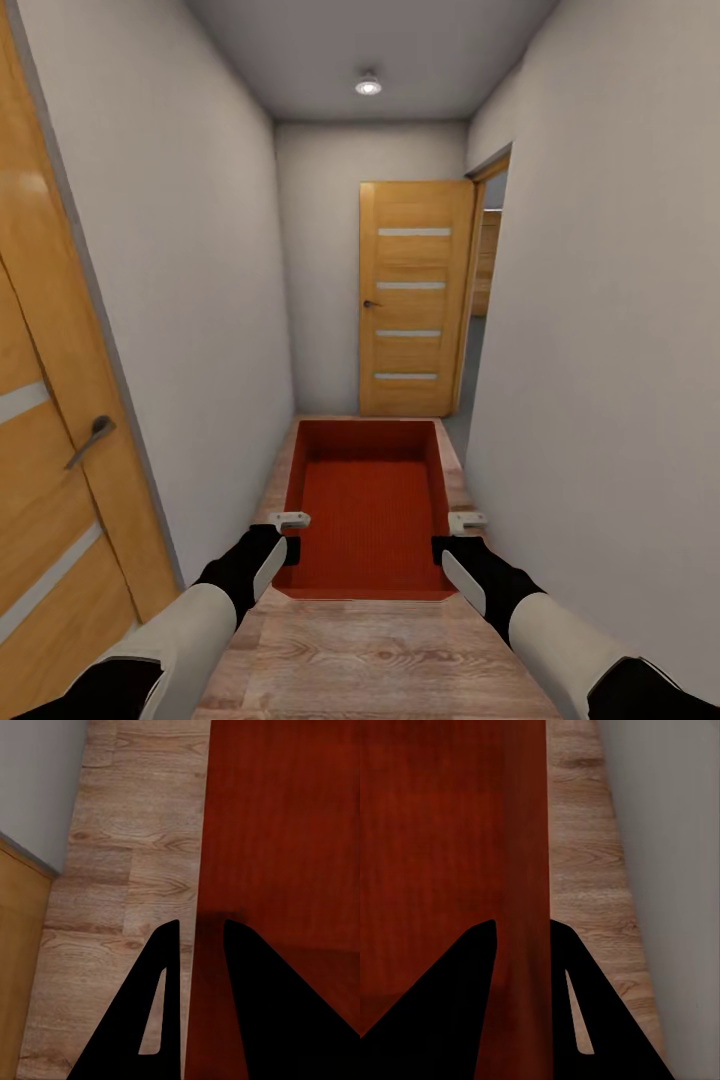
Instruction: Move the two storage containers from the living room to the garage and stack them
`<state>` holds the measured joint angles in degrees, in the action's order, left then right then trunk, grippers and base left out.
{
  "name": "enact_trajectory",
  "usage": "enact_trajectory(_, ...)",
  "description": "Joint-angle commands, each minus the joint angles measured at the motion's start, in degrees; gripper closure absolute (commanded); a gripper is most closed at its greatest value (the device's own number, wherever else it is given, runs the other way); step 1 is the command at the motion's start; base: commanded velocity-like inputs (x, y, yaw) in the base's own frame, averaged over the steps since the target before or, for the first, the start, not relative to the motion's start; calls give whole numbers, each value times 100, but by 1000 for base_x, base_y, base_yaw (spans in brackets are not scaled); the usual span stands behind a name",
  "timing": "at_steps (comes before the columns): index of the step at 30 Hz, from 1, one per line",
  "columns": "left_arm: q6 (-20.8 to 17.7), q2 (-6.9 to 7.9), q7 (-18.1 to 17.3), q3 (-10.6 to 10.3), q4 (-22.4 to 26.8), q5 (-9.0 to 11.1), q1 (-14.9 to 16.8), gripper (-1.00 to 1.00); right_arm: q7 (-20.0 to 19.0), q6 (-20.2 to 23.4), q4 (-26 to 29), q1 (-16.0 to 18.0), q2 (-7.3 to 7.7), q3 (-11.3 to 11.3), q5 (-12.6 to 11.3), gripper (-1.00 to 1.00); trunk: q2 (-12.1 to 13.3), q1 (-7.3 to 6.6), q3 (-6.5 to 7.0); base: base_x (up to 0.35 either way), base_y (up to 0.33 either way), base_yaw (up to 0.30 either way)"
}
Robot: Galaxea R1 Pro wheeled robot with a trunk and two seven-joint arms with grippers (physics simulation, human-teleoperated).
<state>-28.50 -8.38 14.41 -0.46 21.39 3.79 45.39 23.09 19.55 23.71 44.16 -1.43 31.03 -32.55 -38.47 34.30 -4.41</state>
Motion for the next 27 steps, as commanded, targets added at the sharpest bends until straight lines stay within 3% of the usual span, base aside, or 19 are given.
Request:
enact_trajectory(1,-68,3,141,-33,5,-159,-4,100,55,40,19,14,5,-71,118,100,-9,5,-10,322,0,0)
enact_trajectory(27,-59,3,141,-33,5,-159,-4,100,55,40,19,13,-7,-62,118,100,-9,5,-10,322,0,0)
